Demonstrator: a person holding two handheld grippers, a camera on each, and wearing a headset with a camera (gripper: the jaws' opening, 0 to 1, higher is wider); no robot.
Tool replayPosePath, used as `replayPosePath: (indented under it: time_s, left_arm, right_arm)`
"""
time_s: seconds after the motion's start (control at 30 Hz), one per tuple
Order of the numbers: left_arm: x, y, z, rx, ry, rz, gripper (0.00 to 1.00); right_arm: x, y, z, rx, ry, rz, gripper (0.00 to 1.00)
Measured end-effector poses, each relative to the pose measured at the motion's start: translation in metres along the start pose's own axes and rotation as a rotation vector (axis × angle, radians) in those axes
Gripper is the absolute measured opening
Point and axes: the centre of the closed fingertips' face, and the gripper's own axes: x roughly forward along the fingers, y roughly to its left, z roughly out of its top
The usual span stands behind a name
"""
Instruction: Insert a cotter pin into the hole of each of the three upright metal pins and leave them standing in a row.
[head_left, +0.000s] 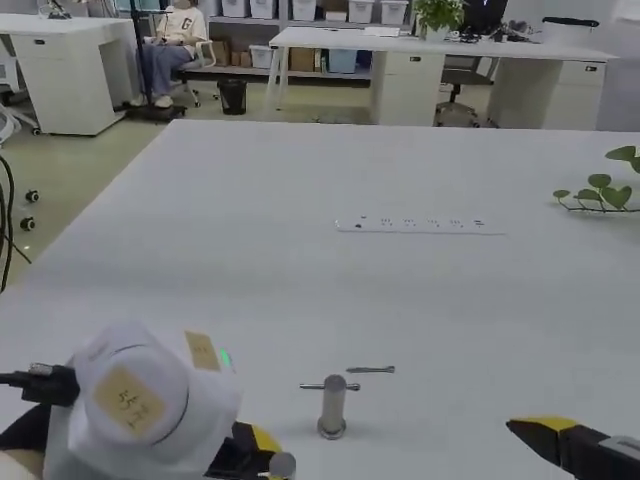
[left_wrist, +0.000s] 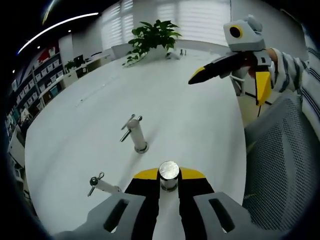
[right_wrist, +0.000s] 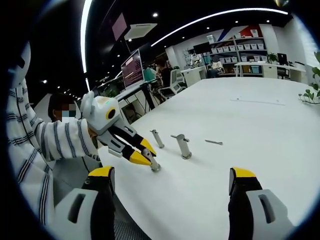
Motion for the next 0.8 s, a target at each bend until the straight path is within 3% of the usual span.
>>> replayPosePath:
  time_s: [0.1, 0.33, 0.47, 0.7, 0.8]
  left_arm:
    - [-0.0012, 0.0004, 0.0005, -0.043, -0.025, 0.000, 0.09]
    - [0.0020, -0.0008, -0.0037, -0.011, -0.005, 0.021, 0.09]
    - [0.0043, -0.0001, -0.0004, 0.005, -0.010, 0.030, 0.09]
    - [0.0047, 0.0002, 0.0004, 0.005, -0.027, 0.053, 0.10]
    - [0.0046, 0.0024, 0.0004, -0.035, -0.039, 0.072, 0.10]
  right_arm:
    - [0.0007, 0.0032, 0.0029, -0.003, -0.012, 0.009, 0.95]
    - [0.0004, 0.0042, 0.0030, -0.008, -0.009, 0.011, 0.96]
    - [0.0003, 0.0053, 0.0040, -0.012, -0.008, 0.015, 0.96]
    - [0.0009, 0.0076, 0.0063, -0.017, -0.014, 0.017, 0.95]
    - [0.0012, 0.0087, 0.0058, -0.017, -0.014, 0.021, 0.95]
